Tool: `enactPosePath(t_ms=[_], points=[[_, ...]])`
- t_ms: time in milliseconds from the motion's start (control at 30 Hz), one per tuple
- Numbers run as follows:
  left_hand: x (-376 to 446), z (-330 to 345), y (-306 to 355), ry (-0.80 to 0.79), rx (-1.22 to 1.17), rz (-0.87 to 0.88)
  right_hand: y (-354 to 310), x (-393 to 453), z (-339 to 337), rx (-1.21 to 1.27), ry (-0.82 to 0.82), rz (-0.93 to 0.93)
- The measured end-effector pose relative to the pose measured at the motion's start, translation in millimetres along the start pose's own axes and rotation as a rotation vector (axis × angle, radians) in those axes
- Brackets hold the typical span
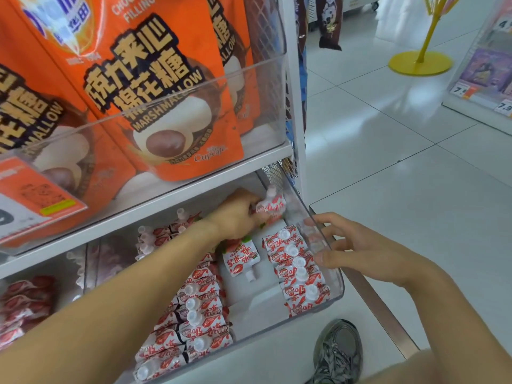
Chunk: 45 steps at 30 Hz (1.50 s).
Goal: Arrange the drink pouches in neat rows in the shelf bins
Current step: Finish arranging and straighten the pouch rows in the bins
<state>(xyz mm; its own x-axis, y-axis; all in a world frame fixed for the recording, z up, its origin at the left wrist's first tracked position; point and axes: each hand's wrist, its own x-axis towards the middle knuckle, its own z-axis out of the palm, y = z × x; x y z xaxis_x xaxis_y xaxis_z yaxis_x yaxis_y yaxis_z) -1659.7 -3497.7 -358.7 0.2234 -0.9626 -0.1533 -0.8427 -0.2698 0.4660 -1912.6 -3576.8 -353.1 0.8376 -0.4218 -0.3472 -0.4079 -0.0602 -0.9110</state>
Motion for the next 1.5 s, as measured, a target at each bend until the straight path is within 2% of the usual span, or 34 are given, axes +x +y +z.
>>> enactPosePath(t_ms=[67,233,300,467,600,733,900,1000,1100,1167,1300,1500], points=[[-2,9,-3,-0.169,-0.031,-0.055,-1,-1,1,-0.004,-0.003,0.002],[-2,13,-13,-0.376,-0.169,-0.011,-4,0,1,-0.035,0.005,0.016],[-3,8,-15,-0.426,-0.063,0.026,-4,1,2,-0.042,0.005,0.018],[-3,-17,-31,-0.192,0.337,0.083,-2,3,4,-0.052,0.050,-0.020],[-2,-15,-41,-0.302,0.532,-0.098,-5,8,8,-0.030,0.128,-0.033],[1,-10,-32,-0.224,0.637,-0.067,-4,11,8,-0.037,0.136,-0.018],[-2,-26,-28,-0.193,0.420,-0.048,0,12,7,-0.015,0.118,-0.015],[-6,-35,-30,-0.179,0.084,-0.023,0,13,7,0.000,0.122,-0.017],[-6,-33,-20,-0.007,-0.295,-0.141,1,13,6,0.000,0.122,-0.014],[-4,-31,-14,0.091,-0.451,-0.159,1,12,7,-0.019,0.120,-0.007],[3,-11,-9,0.002,-0.095,-0.054,1,12,8,-0.042,0.121,-0.014],[22,-2,-5,-0.140,0.082,0.022,5,13,7,-0.022,0.114,-0.027]])
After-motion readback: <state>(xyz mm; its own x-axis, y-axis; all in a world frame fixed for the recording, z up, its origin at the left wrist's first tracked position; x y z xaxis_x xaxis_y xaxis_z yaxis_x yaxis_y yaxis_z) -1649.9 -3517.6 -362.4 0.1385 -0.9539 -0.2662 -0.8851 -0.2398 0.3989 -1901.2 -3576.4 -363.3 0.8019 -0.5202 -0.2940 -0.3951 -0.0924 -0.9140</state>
